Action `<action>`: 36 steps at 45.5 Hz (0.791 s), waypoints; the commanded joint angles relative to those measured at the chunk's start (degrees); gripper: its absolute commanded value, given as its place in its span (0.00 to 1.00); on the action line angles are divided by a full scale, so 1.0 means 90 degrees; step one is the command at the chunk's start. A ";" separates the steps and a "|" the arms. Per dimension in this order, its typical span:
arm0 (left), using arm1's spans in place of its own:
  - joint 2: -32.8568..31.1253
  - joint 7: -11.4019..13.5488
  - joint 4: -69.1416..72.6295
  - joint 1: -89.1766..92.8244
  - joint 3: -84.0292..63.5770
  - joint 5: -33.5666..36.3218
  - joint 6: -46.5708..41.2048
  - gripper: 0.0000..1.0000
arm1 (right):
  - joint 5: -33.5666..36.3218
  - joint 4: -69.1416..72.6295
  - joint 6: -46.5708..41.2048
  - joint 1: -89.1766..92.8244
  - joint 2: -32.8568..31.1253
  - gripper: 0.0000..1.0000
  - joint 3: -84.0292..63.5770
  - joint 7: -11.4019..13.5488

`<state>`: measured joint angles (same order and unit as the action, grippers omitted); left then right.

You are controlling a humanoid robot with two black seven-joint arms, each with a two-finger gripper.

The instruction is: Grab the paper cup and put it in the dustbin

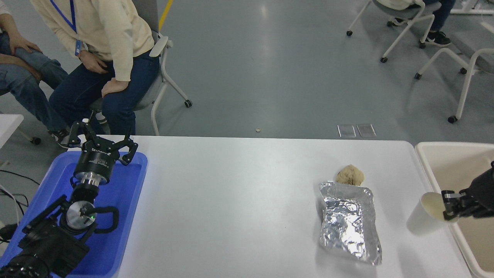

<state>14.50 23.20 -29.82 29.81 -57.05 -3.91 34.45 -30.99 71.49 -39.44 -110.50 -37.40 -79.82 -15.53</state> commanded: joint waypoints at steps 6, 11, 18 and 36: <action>0.0000 0.0000 0.0003 0.0008 0.0001 0.0005 0.0000 1.00 | -0.0004 0.0162 -0.0618 -0.2311 0.0591 0.00 -0.0369 0.0007; 0.0000 0.0000 0.0003 -0.0002 0.0001 0.0005 -0.0010 1.00 | -0.0004 0.0152 -0.0618 -0.2858 0.0591 0.00 -0.0369 0.0017; 0.0000 0.0000 0.0003 -0.0002 0.0001 -0.0005 -0.0010 1.00 | -0.0004 0.0162 -0.0618 -0.3571 0.0611 0.00 -0.0369 0.0017; 0.0000 0.0000 0.0003 -0.0002 0.0001 -0.0005 -0.0010 1.00 | -0.0004 0.0220 -0.0618 -0.3796 0.0748 0.00 -0.0544 0.0017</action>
<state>14.50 23.20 -29.79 29.80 -57.04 -3.92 34.37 -30.97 73.26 -44.88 -142.51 -30.92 -83.35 -15.40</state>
